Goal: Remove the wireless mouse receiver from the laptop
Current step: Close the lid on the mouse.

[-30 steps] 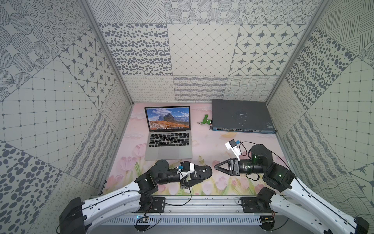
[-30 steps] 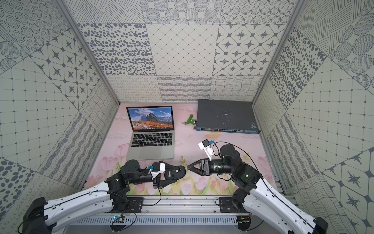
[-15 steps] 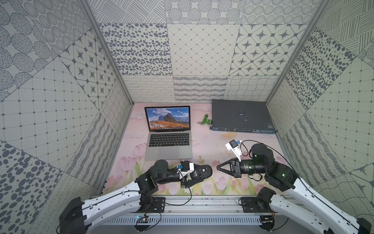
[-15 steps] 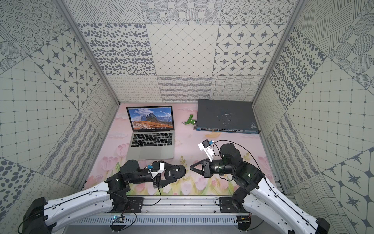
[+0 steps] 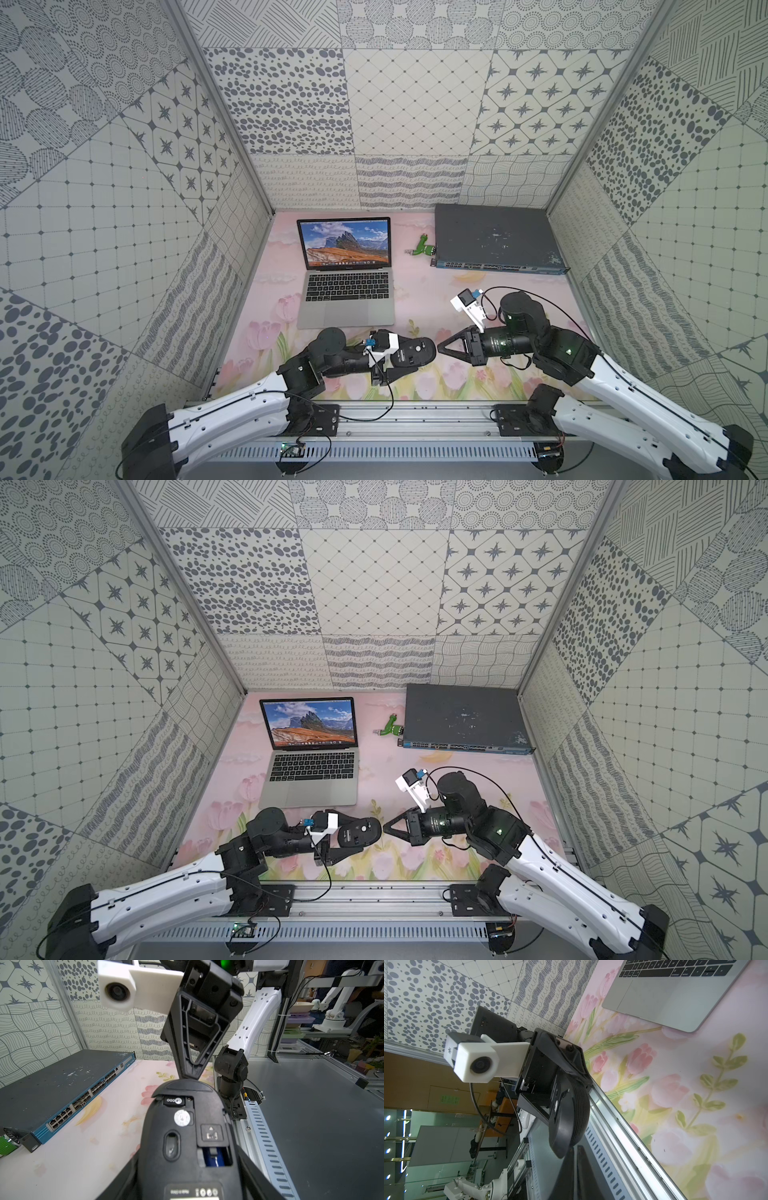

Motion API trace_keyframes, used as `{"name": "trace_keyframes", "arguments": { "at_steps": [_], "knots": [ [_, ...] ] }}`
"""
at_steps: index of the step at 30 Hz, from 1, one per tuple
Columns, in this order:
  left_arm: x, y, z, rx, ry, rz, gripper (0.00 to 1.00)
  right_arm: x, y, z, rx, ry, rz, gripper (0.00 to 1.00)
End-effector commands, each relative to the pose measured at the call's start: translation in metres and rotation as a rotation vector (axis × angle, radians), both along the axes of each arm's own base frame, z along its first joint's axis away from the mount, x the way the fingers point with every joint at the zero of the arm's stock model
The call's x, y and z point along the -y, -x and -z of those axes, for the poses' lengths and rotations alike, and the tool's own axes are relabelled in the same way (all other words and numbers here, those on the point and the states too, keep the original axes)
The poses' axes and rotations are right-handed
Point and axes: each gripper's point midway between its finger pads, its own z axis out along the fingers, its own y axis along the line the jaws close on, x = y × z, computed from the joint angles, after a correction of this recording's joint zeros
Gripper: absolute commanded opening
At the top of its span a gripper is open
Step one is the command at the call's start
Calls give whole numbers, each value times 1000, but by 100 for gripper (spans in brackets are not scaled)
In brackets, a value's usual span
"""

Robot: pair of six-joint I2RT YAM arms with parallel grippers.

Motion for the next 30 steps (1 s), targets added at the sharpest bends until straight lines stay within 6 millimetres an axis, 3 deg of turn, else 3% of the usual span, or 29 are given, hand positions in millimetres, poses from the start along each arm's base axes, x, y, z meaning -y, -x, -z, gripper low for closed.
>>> {"name": "trace_keyframes", "arguments": {
  "at_steps": [1,30],
  "knots": [
    [1,-1,-13,33,49,0,51,-4,-3,-16,55,-31,-2,10],
    [4,-2,-8,22,45,7,51,-12,0,-15,58,-27,-19,17]
  ]
}}
